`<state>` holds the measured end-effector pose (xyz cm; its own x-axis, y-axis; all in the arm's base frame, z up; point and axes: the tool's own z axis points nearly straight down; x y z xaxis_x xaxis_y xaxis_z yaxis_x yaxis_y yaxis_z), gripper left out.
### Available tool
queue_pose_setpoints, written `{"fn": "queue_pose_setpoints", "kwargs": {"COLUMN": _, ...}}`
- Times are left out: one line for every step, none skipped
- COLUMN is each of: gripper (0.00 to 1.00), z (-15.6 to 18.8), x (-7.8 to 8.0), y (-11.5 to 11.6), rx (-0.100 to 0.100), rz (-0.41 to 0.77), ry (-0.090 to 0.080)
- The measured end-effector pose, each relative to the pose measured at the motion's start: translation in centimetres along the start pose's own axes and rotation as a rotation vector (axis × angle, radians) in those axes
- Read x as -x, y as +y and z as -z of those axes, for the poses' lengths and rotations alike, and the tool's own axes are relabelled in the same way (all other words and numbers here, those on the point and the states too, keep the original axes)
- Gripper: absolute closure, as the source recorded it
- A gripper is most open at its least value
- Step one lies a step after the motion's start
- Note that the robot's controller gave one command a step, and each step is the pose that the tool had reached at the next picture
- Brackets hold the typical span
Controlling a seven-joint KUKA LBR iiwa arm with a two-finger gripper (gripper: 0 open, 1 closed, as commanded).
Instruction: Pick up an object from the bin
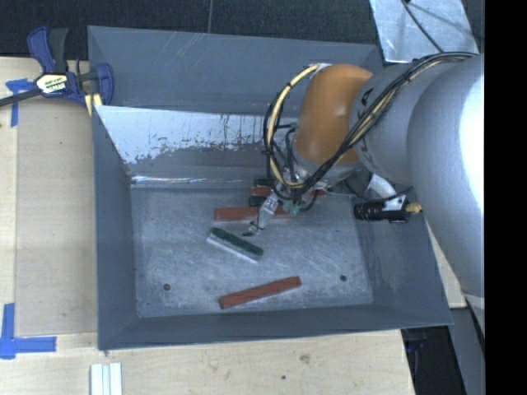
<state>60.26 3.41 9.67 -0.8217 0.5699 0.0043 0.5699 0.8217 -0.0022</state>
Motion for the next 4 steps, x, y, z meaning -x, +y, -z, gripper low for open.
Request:
{"fn": "queue_pose_setpoints", "kwargs": {"gripper": 0.00, "z": -2.4, "x": 0.6, "y": 1.8, "rx": 0.002, "rz": 0.163, "ry": -0.012}}
{"fn": "queue_pose_setpoints", "kwargs": {"gripper": 1.00, "z": -2.2, "x": 0.3, "y": 2.1, "rx": 0.003, "rz": 0.168, "ry": 0.001}}
{"fn": "queue_pose_setpoints", "kwargs": {"gripper": 1.00, "z": 11.3, "x": 0.3, "y": 1.4, "rx": 0.003, "rz": 0.188, "ry": -0.008}}
{"fn": "queue_pose_setpoints", "kwargs": {"gripper": 1.00, "z": 5.3, "x": -3.5, "y": 2.7, "rx": 0.002, "rz": 0.341, "ry": -0.006}}
